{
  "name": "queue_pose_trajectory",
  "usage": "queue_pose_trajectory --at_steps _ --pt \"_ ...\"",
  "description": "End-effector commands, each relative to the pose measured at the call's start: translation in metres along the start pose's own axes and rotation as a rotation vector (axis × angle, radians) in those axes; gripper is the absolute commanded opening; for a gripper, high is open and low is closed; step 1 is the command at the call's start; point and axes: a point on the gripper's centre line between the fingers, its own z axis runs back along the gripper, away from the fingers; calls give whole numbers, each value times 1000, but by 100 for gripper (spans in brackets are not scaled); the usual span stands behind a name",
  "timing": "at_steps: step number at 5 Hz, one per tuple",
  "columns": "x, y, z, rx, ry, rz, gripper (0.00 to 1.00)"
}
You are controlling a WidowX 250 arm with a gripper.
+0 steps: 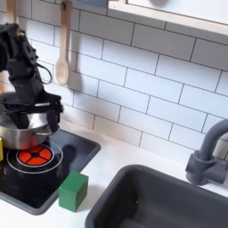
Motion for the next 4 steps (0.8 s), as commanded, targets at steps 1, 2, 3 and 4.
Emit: queue_pose_trajectory --at_steps 1,2,3,4 --pt "17 -4 18 -51 -48 43 100" --pt "18 -2 8 -31 -31 40 100" --pt "20 0 5 -40 -36 59 100" --pt "23 0 -1 -24 -40 65 100"
